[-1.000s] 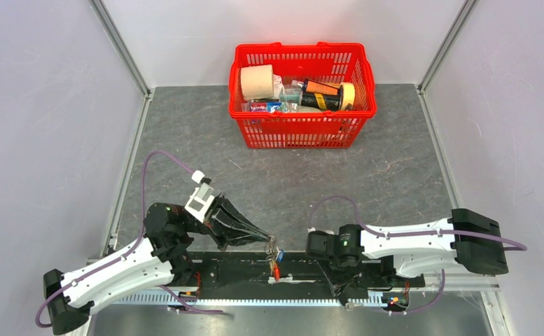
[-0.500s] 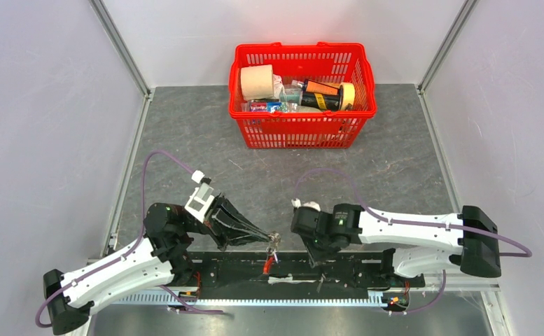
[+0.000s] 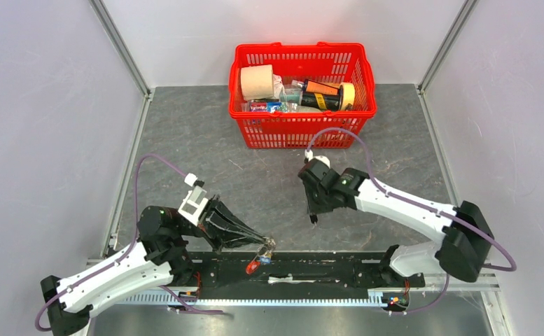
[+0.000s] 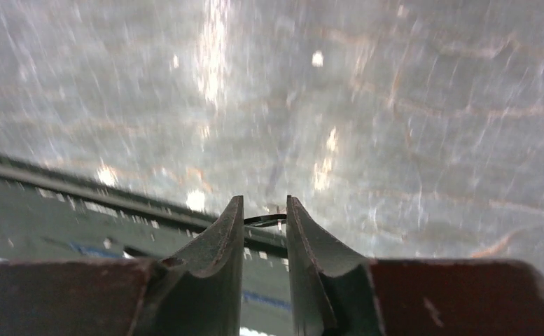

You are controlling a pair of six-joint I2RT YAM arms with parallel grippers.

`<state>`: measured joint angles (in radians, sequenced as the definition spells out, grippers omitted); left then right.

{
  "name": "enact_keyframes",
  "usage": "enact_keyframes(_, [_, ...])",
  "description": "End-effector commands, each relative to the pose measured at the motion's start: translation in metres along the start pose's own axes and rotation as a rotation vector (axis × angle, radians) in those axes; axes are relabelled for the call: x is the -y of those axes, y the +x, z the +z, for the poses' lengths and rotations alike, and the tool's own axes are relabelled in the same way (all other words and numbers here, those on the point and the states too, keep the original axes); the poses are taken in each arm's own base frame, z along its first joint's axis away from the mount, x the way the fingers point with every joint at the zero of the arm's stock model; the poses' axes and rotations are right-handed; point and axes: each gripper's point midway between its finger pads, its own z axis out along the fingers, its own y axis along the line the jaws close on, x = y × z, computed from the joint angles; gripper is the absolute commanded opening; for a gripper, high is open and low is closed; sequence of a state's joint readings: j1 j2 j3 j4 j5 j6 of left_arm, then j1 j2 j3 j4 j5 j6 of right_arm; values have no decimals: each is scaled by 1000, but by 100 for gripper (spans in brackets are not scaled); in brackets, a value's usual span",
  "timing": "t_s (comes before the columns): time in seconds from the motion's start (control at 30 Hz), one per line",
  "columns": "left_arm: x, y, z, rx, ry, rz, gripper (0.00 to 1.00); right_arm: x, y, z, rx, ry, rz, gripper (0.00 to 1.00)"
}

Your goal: Put the keys on the keyring

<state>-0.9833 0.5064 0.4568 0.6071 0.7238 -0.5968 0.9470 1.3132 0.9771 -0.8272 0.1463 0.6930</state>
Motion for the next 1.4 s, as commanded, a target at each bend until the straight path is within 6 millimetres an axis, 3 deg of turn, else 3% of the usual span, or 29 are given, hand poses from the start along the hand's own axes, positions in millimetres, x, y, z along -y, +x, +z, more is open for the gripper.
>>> enact_keyframes(0.0, [2,-18,1,47,-11,69,2,-11,-79,12,192,-26,38,12])
enact_keyframes(0.13, [4,-19,0,36,-19,66,2,-9,-99,42,173,47,16,14])
enact_keyframes(0.23, [6,-19,-3,40,-24,66,2,-7,-96,56,154,62,15,17])
enact_keyframes(0.33, [6,-18,-6,47,-35,64,2,-3,-90,56,158,65,20,28])
enact_keyframes(0.43, [5,-16,-7,45,-36,62,2,3,-84,50,164,68,21,55])
enact_keyframes(0.6, [3,-15,-4,39,-31,62,2,7,-78,39,175,51,31,70])
enact_keyframes(0.8, [0,-13,-2,36,-28,51,2,5,-66,35,145,17,39,70])
enact_keyframes(1.03, [-1,-13,-1,41,-32,45,2,11,-45,63,79,33,25,55])
enact_keyframes(1.13, [-2,-13,-1,41,-36,45,2,8,-46,71,86,27,43,51])
enact_keyframes(1.37, [-3,-12,-1,38,-39,43,2,0,-54,81,113,5,88,53])
